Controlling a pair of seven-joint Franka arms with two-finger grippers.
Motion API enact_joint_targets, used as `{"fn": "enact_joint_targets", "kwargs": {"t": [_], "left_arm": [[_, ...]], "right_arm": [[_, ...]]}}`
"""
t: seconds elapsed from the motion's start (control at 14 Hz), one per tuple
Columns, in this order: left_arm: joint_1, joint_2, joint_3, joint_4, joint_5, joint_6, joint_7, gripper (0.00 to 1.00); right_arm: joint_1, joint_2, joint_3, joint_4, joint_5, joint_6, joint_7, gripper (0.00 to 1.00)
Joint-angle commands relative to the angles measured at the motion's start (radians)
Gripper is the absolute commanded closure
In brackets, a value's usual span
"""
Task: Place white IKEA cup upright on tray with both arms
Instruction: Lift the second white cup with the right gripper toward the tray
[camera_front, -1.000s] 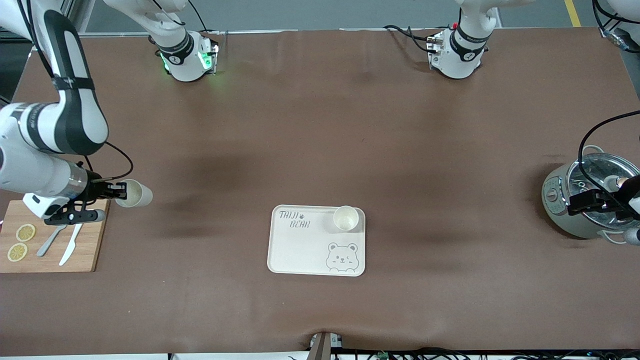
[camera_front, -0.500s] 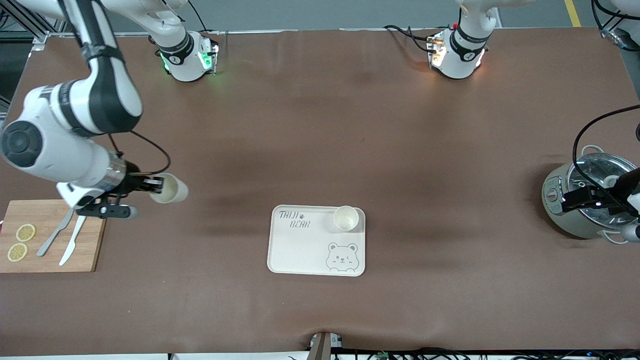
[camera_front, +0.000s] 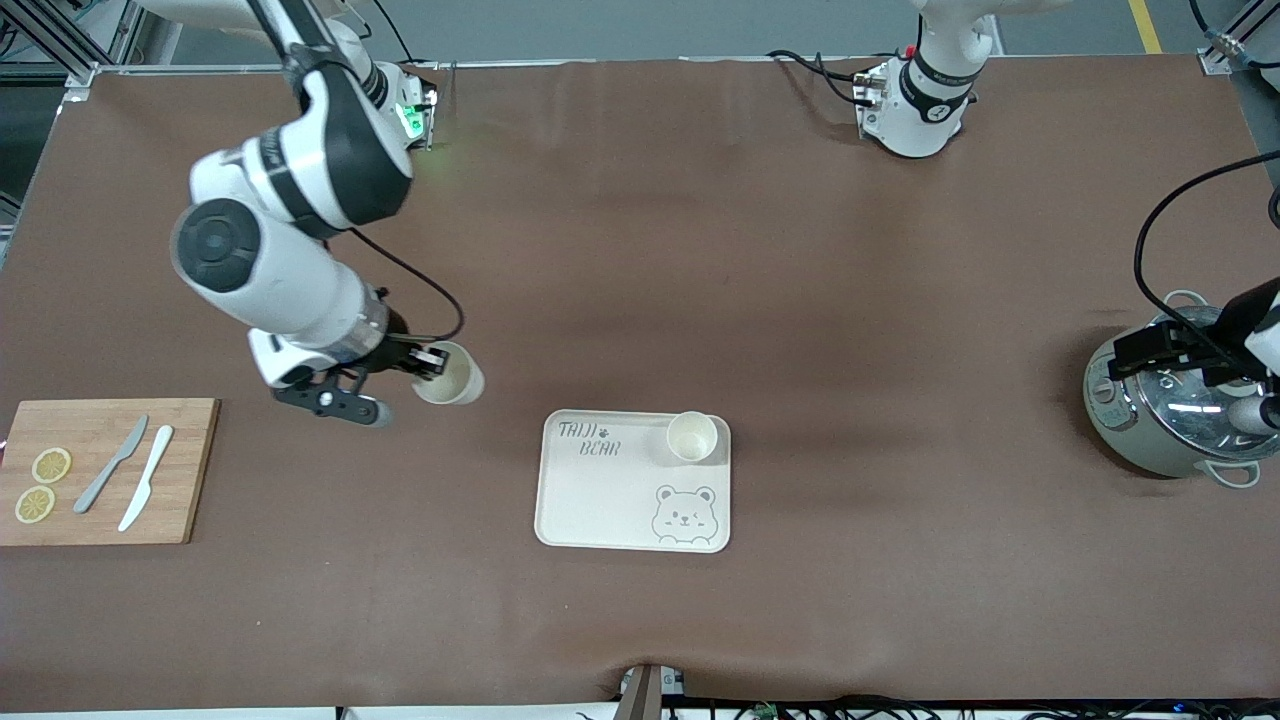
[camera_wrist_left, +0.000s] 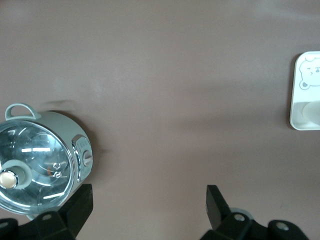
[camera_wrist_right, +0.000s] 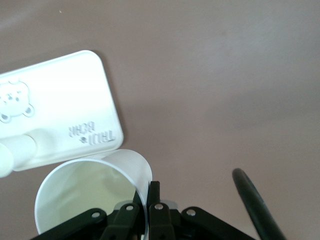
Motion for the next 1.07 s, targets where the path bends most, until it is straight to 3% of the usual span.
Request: {"fn": "enact_joint_targets", "kwargs": {"t": [0.0, 0.43, 0.79, 1.0], "left_arm": [[0.004, -0.105, -0.009, -0.125, -0.019, 0.005, -0.013, 0.0], [0.003, -0.235, -0.029, -0.252, -0.019, 0.011, -0.019, 0.0], [0.003, -0.332, -0.037, -0.371, -0.019, 0.062, -0.019, 0.0], [0.0, -0.35, -0.044, -0.393, -0.019, 0.068, -0.019, 0.0]], "right_arm": [[0.066, 0.118, -0.012, 0.129, 0.011, 0.016, 0.133, 1.0], [0.146, 0.281, -0.015, 0.218, 0.001, 0.175, 0.265, 1.0], [0.144, 0.341, -0.018, 0.218, -0.032, 0.269, 0.265, 1.0], [0.146, 0.385, -0.02, 0.22, -0.046, 0.327, 0.265, 1.0]]}}
